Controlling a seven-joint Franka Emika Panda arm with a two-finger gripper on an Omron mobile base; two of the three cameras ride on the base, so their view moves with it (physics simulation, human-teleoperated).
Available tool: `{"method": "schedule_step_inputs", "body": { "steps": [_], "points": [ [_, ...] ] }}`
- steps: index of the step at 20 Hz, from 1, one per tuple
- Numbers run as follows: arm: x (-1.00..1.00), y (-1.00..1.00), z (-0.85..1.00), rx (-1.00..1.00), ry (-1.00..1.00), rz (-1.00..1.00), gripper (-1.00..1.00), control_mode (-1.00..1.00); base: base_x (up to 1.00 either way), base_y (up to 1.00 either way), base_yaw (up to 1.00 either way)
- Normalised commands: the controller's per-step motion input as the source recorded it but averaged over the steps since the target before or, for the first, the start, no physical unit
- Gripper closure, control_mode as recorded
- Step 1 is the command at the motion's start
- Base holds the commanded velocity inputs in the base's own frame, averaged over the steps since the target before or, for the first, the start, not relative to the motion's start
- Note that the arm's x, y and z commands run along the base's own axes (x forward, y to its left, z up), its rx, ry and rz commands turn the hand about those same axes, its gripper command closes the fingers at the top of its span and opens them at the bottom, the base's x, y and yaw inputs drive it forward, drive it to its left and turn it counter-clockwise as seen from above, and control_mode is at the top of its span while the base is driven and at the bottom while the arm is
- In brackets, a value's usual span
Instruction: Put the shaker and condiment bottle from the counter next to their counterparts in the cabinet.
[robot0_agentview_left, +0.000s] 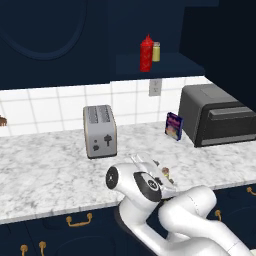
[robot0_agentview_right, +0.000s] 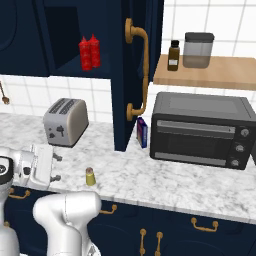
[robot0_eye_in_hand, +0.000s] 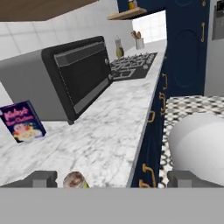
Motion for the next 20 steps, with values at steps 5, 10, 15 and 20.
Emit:
{"method": "schedule_step_inputs", "body": {
  "steps": [5,10,15,20],
  "points": [
    [0.06,0.0,-0.35,-0.02,0.0,-0.05,-1.0,-1.0,0.0,0.0,0.0],
    [0.23,-0.03,-0.13,0.0,0.0,-0.02,-1.0,-1.0,0.0,0.0,0.0],
    [0.23,-0.02,-0.04,0.0,0.02,-0.02,-1.0,-1.0,0.0,0.0,0.0],
    [0.22,0.0,-0.24,0.0,0.01,-0.01,-1.0,-1.0,0.0,0.0,0.0]
  ]
}}
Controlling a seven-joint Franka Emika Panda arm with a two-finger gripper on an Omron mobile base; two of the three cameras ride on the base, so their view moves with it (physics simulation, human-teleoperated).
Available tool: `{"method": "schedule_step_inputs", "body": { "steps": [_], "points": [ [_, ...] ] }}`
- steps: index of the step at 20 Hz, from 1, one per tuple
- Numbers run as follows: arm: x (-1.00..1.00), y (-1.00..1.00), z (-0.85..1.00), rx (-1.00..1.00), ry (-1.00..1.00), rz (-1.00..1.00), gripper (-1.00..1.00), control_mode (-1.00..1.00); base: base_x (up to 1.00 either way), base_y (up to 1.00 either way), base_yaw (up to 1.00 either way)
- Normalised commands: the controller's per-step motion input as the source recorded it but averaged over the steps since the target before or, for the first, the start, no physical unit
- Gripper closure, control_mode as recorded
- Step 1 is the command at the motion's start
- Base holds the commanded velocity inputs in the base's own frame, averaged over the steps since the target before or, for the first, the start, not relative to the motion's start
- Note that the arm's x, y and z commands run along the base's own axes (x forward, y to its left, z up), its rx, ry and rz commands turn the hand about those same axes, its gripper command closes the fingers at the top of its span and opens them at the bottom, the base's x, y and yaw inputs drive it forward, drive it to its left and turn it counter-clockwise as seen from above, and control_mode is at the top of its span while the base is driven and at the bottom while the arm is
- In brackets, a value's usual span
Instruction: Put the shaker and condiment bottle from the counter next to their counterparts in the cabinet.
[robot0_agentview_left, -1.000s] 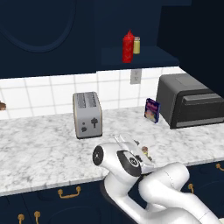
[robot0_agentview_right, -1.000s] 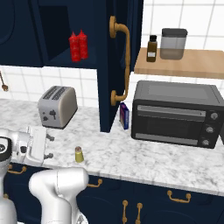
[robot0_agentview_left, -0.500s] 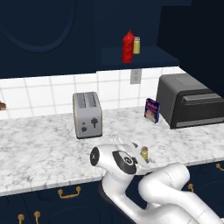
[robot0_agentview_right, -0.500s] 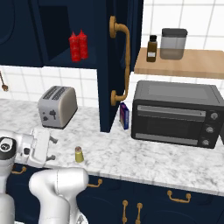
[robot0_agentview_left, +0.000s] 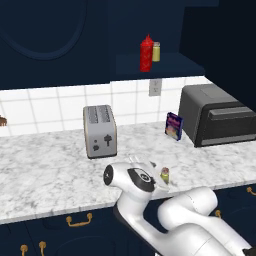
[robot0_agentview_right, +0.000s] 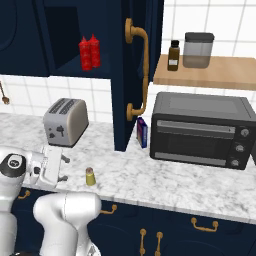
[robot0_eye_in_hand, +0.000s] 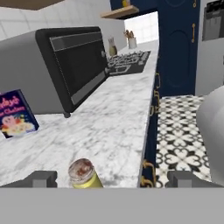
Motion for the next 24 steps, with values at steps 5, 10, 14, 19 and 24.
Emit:
{"method": "schedule_step_inputs", "body": {
  "steps": [5,10,14,19,24],
  "points": [
    [0.24,0.0,-0.17,0.0,0.01,-0.02,-1.0,-1.0,0.0,0.0,0.0],
    [0.27,0.0,-0.08,0.0,0.04,-0.02,-1.0,-1.0,0.0,0.0,0.0],
    [0.27,0.0,-0.14,0.0,0.05,-0.02,-1.0,-1.0,0.0,0.0,0.0],
    [0.2,0.0,-0.17,0.0,0.01,-0.02,-1.0,-1.0,0.0,0.0,0.0],
    [0.03,0.0,-0.15,0.0,0.0,-0.02,-1.0,-1.0,0.0,0.0,0.0]
  ]
}}
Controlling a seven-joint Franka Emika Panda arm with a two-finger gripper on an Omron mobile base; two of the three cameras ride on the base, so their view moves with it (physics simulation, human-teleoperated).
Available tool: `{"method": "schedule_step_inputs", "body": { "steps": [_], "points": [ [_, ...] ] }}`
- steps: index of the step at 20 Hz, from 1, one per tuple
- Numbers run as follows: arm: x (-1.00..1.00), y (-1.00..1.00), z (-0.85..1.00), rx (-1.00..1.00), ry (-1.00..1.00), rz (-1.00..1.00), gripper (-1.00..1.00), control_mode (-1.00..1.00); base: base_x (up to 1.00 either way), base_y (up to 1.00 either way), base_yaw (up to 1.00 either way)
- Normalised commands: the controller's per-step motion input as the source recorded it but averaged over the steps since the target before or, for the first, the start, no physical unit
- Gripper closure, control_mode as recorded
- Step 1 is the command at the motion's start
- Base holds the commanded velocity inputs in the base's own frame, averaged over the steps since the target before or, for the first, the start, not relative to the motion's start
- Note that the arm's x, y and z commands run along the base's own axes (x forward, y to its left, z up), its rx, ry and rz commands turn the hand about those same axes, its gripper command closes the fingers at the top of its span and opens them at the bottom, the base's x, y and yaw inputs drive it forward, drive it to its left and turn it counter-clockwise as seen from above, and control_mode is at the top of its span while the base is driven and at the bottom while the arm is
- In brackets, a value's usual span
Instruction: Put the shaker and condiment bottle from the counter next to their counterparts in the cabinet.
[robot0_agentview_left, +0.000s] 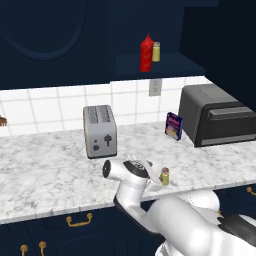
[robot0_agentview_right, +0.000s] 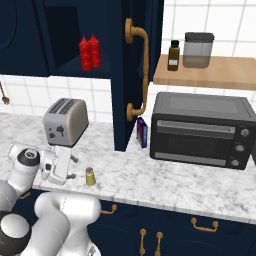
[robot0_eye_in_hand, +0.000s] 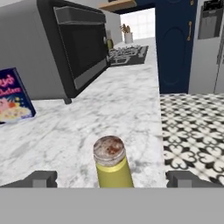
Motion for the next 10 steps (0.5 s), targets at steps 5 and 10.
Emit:
{"method": "schedule_step_inputs", "body": {
  "steps": [5,10],
  "points": [
    [0.02,-0.08,-0.04,0.0,0.02,0.0,-1.0,-1.0,0.0,0.0,0.0],
    [0.07,-0.14,0.0,0.02,0.07,0.0,-1.0,-1.0,0.0,0.0,0.0]
  ]
}}
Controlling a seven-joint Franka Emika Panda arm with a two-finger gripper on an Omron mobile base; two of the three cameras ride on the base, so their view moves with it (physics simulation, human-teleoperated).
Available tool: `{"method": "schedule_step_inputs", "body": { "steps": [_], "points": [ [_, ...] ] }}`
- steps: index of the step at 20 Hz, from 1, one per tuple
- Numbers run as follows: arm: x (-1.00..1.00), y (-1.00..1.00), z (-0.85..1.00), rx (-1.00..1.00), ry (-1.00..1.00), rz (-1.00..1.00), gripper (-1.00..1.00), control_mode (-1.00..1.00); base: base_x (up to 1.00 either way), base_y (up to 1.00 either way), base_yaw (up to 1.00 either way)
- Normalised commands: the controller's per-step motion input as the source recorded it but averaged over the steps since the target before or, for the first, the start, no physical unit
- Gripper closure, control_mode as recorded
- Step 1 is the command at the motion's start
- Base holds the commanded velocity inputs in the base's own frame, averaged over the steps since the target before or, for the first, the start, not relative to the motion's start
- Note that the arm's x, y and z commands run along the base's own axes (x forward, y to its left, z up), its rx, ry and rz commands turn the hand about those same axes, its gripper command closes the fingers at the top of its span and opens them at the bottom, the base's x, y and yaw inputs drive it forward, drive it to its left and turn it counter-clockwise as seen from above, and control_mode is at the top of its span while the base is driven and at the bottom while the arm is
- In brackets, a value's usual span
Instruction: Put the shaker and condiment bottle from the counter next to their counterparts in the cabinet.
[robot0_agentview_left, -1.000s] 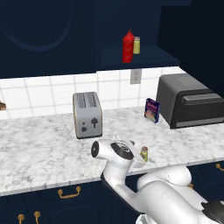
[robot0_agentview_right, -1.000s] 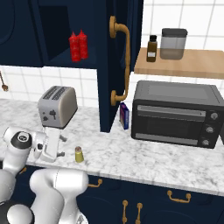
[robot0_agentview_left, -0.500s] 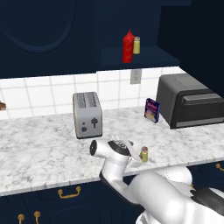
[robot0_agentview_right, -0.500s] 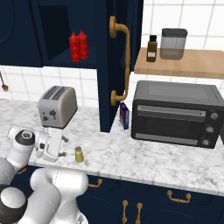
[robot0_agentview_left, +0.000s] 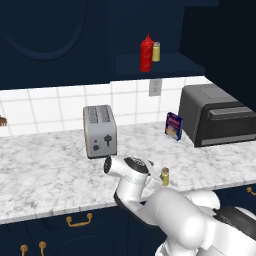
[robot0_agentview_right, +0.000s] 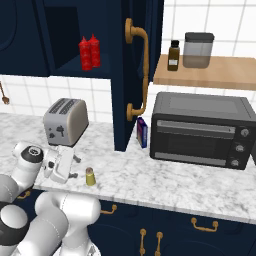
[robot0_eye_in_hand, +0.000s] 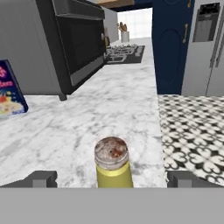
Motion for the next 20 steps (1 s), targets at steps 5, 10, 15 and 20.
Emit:
{"method": "schedule_step_inputs", "body": {
  "steps": [5,10,15,20],
  "points": [
    [0.0,-0.04,-0.01,0.02,0.05,-0.03,-1.0,-1.0,0.0,0.0,0.0],
    [0.0,-0.06,-0.06,0.03,0.03,-0.04,-1.0,-1.0,0.0,0.0,0.0],
    [0.0,-0.09,-0.07,0.04,0.01,-0.05,-1.0,-1.0,0.0,0.0,0.0],
    [0.0,-0.08,-0.05,0.03,0.0,-0.06,-1.0,-1.0,0.0,0.0,0.0]
  ]
}}
